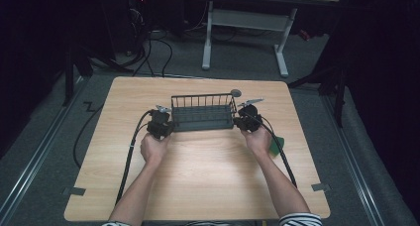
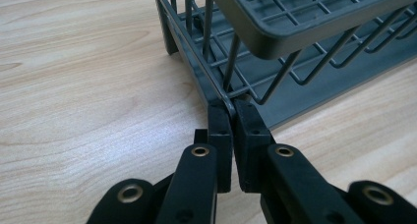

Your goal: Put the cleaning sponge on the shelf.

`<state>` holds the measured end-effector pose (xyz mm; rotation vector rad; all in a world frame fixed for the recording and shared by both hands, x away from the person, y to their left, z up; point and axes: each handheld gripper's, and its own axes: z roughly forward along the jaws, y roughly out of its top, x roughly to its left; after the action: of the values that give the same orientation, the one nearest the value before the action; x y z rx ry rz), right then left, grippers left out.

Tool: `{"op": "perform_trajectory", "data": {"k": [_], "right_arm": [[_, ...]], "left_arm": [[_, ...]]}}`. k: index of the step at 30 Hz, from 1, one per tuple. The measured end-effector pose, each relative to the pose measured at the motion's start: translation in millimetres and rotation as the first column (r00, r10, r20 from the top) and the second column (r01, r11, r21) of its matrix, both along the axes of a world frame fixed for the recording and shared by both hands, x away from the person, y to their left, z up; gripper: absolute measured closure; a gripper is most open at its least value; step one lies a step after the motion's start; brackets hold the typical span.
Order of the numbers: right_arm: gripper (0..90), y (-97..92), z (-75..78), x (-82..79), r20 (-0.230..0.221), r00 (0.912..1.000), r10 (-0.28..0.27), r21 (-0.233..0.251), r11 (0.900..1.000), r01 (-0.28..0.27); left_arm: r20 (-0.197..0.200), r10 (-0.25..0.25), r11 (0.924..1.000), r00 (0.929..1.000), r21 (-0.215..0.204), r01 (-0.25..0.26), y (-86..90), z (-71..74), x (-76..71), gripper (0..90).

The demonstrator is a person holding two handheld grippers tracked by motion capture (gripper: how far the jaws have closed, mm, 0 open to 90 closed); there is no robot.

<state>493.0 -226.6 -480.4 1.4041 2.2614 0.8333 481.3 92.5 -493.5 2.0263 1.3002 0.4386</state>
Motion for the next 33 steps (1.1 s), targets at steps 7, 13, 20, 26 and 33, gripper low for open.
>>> {"op": "perform_trajectory", "data": {"k": [7, 13, 20, 26, 33], "right_arm": [[86.6, -6.2, 0.2, -20.0, -0.006, 1.0000, 0.006, 0.007, 1.0000, -0.006], [86.5, -10.8, 0.1, -41.2, -0.008, 0.9998, 0.020, 0.009, 0.9998, -0.020], [86.4, -14.0, 0.1, -65.9, -0.008, 0.9992, 0.040, 0.010, 0.9992, -0.040], [86.4, -19.4, -1.4, -83.6, 0.002, 0.9989, 0.046, 0.020, 0.9987, -0.046], [86.3, -24.1, -2.4, -99.3, 0.005, 0.9982, 0.060, 0.031, 0.9977, -0.060]], "left_arm": [[0.009, -0.029, 0.9995, 0.9995, -0.011, 0.029, -1.7, -1.2, -11.6, 86.9], [0.015, -0.054, 0.9984, 0.9984, -0.015, 0.054, -2.7, -1.7, -23.2, 86.9], [0.013, -0.081, 0.9967, 0.9967, -0.009, 0.081, -2.8, -1.2, -41.2, 86.9], [0.015, -0.099, 0.9951, 0.9950, -0.001, 0.099, -6.8, -0.8, -55.7, 86.8], [0.024, -0.107, 0.9942, 0.9939, -0.007, 0.108, -7.3, -2.0, -71.6, 86.7]]}}
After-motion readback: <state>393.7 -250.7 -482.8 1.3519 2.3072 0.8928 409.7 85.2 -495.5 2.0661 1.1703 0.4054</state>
